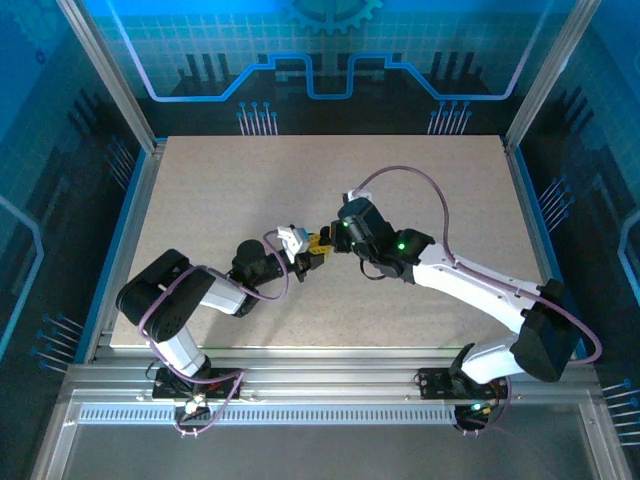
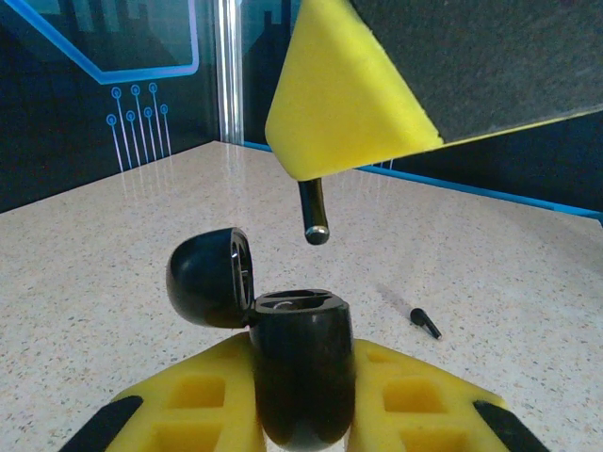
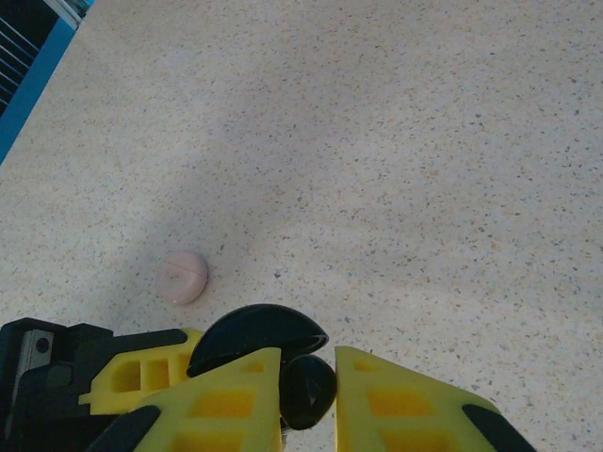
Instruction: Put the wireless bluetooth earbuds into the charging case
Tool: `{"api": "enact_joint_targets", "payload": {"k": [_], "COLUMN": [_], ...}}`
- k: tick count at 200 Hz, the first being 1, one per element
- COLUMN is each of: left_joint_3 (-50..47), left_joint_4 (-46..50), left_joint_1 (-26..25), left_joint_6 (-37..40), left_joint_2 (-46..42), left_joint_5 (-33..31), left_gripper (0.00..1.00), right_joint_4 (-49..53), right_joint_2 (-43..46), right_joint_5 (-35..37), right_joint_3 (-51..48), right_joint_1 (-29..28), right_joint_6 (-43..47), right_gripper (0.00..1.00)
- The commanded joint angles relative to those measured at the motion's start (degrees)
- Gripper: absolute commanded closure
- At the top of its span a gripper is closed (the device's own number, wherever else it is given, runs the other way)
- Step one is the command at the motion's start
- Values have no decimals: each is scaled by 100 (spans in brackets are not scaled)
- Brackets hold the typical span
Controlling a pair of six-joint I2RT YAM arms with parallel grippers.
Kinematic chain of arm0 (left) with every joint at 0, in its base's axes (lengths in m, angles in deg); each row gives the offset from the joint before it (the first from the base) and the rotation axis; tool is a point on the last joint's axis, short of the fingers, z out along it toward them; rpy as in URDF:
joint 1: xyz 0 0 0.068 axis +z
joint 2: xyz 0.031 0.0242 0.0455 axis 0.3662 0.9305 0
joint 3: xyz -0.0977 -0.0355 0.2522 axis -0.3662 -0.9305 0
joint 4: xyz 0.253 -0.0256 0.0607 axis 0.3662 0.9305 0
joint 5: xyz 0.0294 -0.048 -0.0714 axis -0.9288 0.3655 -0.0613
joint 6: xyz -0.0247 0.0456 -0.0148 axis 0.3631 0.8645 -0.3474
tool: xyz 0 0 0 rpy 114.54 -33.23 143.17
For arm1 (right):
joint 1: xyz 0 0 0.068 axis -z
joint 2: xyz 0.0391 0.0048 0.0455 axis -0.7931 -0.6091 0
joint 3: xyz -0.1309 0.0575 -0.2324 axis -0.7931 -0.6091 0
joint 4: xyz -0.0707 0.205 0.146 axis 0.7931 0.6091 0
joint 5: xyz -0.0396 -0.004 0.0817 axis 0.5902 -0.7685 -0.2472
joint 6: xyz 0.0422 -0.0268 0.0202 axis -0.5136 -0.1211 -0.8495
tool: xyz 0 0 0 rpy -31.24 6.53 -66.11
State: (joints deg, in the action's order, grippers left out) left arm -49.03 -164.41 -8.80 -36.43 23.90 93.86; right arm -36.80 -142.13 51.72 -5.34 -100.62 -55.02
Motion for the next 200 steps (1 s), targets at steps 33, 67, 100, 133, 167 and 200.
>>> {"api": "enact_joint_targets", "payload": {"k": [33, 67, 100, 133, 167, 200], "left_joint_3": [177, 188, 173, 164, 194, 196], "left_joint_4": [-251, -251, -252, -251, -250, -249], "left_joint_1": [-65, -77, -91, -101, -109, -112], "left_joint_6": [61, 55, 51, 47, 53, 60], "left_joint_2": [-101, -137, -180, -233, -251, -242], "left_joint_5": [-59, -59, -81, -103, -112, -111], "left_gripper": [85, 84, 84, 84, 84, 84], "right_joint_4": [-53, -87, -71, -28, -1, 13], "right_joint_2": [-45, -83, -95, -96, -140, -162], "right_joint_5": [137, 149, 186, 260, 336, 391], "right_joint_3": [42, 22, -29, -50, -45, -18], "right_joint_1": [-178, -201, -224, -253, -324, -386], "right_joint_6": [182, 216, 235, 320, 441, 542], "right_gripper": [82, 82, 82, 82, 82, 82]}}
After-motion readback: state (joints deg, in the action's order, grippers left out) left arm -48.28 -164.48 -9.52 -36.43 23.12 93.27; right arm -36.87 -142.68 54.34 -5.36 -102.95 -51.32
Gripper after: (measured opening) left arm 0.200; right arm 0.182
